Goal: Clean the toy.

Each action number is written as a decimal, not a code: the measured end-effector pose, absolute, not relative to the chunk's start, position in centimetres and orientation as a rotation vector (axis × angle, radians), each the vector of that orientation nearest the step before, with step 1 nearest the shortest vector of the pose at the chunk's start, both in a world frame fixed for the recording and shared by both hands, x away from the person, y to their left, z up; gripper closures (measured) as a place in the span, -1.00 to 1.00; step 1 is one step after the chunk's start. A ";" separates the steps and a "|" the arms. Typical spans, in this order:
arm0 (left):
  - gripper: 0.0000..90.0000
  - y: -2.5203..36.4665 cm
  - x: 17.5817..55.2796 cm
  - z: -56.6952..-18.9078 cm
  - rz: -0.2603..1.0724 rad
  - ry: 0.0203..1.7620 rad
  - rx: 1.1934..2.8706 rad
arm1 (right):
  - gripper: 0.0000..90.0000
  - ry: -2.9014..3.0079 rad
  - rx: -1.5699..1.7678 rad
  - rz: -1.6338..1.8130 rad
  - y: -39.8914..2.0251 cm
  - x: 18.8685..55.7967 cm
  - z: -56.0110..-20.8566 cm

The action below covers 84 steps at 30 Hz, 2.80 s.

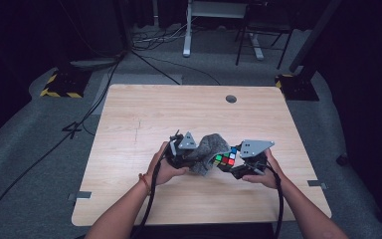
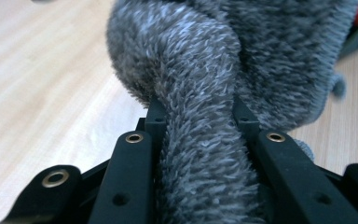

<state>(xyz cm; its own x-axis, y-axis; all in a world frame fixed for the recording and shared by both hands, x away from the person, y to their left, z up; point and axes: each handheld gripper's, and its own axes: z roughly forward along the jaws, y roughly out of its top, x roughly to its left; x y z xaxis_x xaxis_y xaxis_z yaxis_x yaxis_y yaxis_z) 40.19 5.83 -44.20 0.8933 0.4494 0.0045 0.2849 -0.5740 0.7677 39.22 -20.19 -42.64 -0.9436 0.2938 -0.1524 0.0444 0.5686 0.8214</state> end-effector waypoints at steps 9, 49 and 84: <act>0.53 5.1 40.8 -45.7 0.221 0.531 2.310 | -0.25 2.519 0.279 1.322 -20.3 39.1 -42.5; 0.51 4.7 39.8 -45.6 0.067 0.470 2.146 | -0.25 2.536 0.244 1.369 -20.2 39.0 -42.8; 0.53 4.7 39.0 -44.5 0.165 0.437 2.176 | -0.27 2.696 0.269 1.111 -19.7 39.9 -44.1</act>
